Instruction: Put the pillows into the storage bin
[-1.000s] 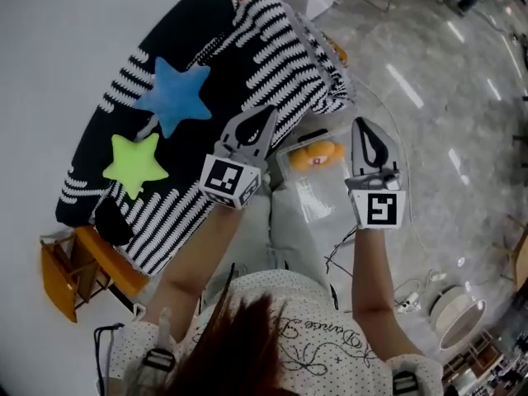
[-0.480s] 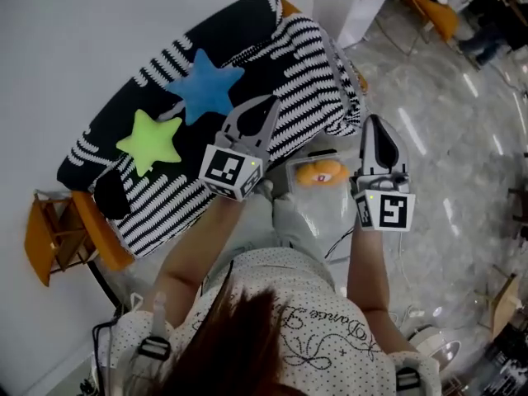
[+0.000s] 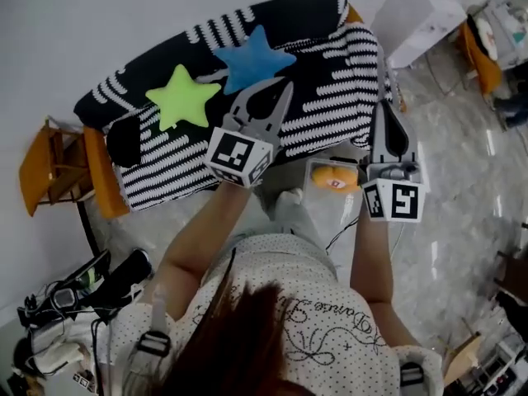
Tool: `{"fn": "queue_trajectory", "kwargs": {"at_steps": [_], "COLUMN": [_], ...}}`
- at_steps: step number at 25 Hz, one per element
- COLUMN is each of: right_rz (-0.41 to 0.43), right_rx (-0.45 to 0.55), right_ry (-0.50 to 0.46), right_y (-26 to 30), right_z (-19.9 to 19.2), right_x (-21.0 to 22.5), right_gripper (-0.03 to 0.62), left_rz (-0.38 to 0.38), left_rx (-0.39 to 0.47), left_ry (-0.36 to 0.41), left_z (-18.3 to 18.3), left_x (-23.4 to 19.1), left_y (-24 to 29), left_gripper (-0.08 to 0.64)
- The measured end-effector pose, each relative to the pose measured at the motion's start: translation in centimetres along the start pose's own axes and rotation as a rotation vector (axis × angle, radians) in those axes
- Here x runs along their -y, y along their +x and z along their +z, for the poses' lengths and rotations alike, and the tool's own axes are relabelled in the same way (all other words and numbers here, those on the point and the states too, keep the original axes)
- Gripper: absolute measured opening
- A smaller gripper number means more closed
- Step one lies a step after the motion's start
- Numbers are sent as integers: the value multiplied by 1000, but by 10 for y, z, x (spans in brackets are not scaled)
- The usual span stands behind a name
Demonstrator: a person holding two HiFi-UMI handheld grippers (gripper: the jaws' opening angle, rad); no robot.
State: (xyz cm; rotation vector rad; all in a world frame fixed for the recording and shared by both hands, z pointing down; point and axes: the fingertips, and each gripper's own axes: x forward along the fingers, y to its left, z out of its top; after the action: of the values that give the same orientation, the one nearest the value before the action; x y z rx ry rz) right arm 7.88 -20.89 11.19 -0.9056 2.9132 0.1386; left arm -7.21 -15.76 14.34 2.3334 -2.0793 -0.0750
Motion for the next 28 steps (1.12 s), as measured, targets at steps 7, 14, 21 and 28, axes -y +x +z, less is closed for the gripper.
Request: {"fn": "queue_trajectory", "kwargs": {"at_steps": [7, 14, 21, 28], "right_rz": [269, 471, 526, 530], "right_rx": [37, 47, 33, 17], "right_ry": [34, 37, 49, 83], "right_y": [57, 111, 156, 192], "right_z": [12, 21, 19, 13], "right_x": [-108, -270, -397, -457], "right_gripper": [11, 11, 11, 11], "left_rz": [263, 468, 556, 597], "left_rx": [21, 24, 15, 3], "left_ry": [38, 11, 11, -9], "left_z": [24, 26, 25, 18], "left_x": [-73, -174, -271, -334], "left_y": [-105, -243, -359, -411], "left_gripper": [5, 5, 5, 5]}}
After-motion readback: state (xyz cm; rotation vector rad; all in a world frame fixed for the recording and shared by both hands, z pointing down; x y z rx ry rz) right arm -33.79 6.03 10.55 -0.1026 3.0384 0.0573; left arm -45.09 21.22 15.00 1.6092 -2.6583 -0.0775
